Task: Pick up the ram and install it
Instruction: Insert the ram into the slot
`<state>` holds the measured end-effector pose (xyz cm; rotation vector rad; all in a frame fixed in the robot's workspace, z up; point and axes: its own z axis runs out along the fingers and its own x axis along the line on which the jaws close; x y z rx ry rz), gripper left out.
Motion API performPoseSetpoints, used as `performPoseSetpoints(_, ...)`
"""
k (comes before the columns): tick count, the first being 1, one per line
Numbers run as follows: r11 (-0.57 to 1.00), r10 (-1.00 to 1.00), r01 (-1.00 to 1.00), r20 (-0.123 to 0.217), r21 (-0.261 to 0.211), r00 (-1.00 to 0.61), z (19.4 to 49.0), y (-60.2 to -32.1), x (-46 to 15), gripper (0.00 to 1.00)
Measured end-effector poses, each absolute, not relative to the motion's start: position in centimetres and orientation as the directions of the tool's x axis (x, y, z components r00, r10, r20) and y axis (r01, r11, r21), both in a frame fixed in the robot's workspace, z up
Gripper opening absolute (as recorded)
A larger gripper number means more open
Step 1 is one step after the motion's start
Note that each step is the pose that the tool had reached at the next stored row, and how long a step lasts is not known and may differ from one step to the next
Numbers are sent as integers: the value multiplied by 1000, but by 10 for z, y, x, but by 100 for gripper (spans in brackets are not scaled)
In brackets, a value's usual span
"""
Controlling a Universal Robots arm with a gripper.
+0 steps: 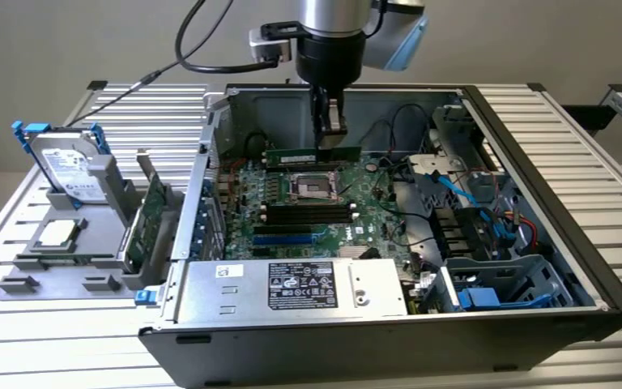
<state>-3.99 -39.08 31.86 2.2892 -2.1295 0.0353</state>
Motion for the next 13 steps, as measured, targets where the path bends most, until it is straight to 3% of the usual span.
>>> performPoseSetpoints(13, -72, -997, -997, 25, 17, 73, 298, -392, -40, 14)
